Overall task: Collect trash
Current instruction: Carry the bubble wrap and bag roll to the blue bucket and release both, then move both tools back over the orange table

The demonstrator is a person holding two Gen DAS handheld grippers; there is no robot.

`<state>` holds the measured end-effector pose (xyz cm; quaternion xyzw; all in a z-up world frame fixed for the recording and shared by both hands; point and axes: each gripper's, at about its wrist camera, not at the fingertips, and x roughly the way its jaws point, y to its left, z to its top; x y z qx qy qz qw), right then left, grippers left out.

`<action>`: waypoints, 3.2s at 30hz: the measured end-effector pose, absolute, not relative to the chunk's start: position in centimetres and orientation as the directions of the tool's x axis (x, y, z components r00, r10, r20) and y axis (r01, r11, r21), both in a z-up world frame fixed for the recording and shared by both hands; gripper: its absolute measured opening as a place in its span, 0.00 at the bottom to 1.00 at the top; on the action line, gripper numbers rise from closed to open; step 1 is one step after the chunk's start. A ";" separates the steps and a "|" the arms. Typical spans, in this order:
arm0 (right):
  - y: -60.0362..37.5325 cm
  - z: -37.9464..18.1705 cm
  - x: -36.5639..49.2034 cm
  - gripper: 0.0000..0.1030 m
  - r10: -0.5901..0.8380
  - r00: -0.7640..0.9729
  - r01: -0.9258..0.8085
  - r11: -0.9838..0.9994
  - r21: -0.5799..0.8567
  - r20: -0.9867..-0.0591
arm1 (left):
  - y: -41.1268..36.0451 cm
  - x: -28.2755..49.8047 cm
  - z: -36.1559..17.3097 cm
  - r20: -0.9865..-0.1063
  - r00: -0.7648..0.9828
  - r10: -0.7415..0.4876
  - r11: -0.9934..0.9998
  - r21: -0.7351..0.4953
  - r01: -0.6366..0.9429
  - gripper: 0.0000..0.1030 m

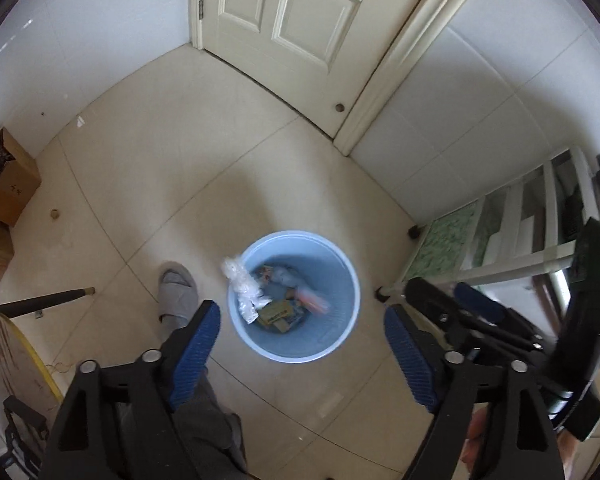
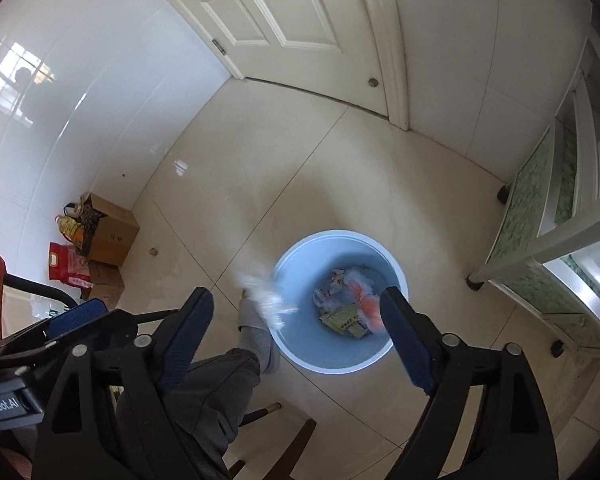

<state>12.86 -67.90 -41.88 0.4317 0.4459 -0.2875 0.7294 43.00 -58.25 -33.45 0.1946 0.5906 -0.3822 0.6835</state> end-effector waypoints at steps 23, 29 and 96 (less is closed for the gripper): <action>-62.0 -29.4 14.6 1.00 -0.196 0.504 0.752 0.579 0.315 -0.841 | -45.8 33.8 -20.4 -0.847 0.280 -0.453 0.660 -0.107 0.744 0.92; -58.3 -23.3 16.2 1.00 -0.235 0.580 0.683 0.662 0.308 -0.780 | -37.6 31.5 -15.0 -0.762 0.389 -0.519 0.697 -0.113 0.708 0.93; -27.6 -14.4 43.6 1.00 0.025 0.728 0.083 0.989 0.124 -0.685 | 0.4 28.9 -11.6 -0.685 0.715 -0.136 0.989 -0.131 0.062 0.99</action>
